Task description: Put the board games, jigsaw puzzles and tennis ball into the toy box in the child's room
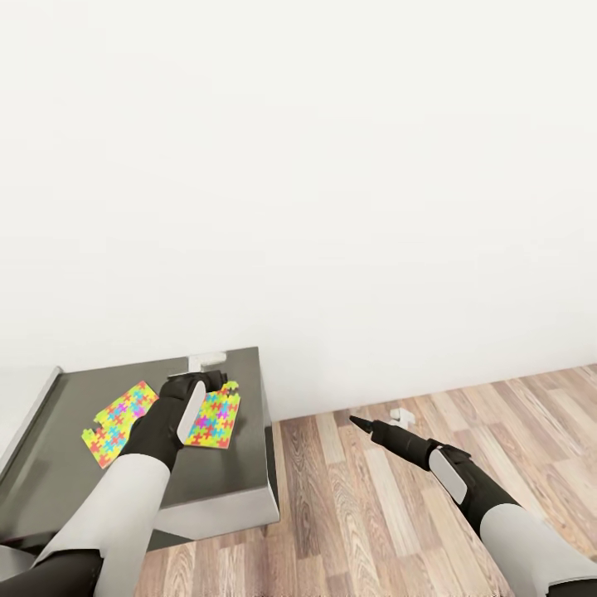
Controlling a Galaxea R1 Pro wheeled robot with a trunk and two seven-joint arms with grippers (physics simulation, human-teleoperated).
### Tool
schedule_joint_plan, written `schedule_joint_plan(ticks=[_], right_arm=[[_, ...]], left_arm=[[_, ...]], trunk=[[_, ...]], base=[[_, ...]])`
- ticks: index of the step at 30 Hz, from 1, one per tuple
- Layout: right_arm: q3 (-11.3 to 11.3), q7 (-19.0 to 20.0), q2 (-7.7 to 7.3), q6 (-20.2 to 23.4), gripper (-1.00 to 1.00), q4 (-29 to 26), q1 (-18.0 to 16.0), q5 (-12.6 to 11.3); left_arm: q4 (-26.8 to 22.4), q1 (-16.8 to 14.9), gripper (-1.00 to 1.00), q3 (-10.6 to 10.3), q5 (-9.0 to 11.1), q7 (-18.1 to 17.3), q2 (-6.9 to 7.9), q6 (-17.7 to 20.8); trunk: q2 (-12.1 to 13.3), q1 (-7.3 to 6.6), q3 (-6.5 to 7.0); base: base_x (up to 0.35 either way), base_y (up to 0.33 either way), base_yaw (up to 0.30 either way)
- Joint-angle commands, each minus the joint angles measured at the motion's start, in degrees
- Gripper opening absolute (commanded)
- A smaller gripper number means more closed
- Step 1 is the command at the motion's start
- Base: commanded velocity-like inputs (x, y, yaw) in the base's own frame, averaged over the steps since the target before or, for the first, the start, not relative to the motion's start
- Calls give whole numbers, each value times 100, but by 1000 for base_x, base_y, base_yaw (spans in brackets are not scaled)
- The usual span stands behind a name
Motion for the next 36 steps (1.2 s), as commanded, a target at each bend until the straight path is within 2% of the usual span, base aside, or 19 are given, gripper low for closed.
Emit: schedule_joint_plan(ticks=[1,28,36], right_arm=[[27,-3,-7,37,100,-4,-4,-60],[27,0,-5,29,100,-4,-4,-52],[28,-3,1,22,100,-4,-4,-51]], left_arm=[[-7,-5,100,8,50,35,-7,21],[-6,-5,100,-4,45,39,-14,21],[-9,-7,100,22,53,33,23,24]], trunk=[[-11,3,-19],[-11,3,-270],[-11,3,-344]], base=[[0,0,0],[0,0,0],[0,0,0]])
